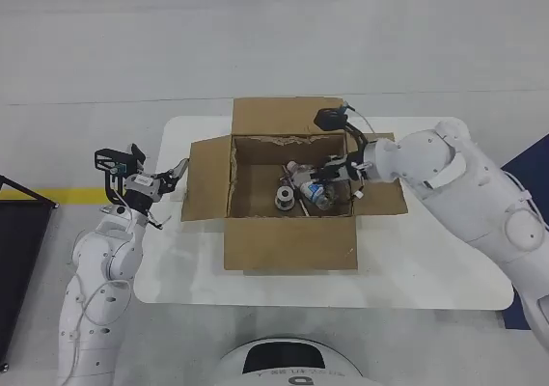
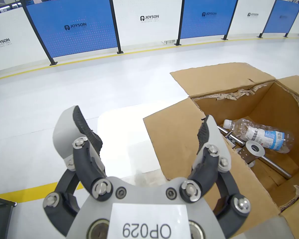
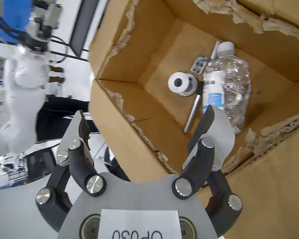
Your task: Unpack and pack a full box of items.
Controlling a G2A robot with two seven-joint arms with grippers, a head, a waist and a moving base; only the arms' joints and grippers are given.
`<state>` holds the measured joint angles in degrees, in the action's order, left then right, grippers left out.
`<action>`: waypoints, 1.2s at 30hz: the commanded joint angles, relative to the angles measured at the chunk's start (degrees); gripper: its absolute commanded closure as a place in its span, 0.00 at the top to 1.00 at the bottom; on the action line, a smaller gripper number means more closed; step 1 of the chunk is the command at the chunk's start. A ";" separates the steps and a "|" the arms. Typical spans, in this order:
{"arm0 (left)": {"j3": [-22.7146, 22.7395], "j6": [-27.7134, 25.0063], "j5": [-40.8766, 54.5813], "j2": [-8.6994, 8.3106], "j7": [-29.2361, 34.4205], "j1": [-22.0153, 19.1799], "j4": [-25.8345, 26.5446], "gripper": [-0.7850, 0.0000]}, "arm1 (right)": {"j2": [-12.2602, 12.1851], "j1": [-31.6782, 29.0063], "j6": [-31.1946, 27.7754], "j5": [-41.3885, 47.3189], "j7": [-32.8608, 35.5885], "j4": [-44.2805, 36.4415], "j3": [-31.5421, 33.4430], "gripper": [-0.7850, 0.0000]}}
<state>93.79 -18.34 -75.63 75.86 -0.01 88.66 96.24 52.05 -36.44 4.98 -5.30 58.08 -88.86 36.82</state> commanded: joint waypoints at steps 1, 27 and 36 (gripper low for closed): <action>0.00 0.00 0.00 0.00 0.00 0.00 0.00 1.00 | 1.54 1.90 2.80 -3.97 1.35 1.19 -3.63 1.00; 0.00 0.00 0.00 0.00 0.00 0.00 0.00 1.00 | 20.11 14.17 2.47 -19.65 7.14 31.56 -21.55 1.00; 0.00 0.00 0.00 0.00 0.00 0.00 0.00 1.00 | 24.62 13.44 0.52 -22.76 6.64 38.49 -23.68 0.99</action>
<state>93.79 -18.34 -75.63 75.86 -0.01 88.66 96.24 76.16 -22.95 5.43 -27.46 64.75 -51.42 13.37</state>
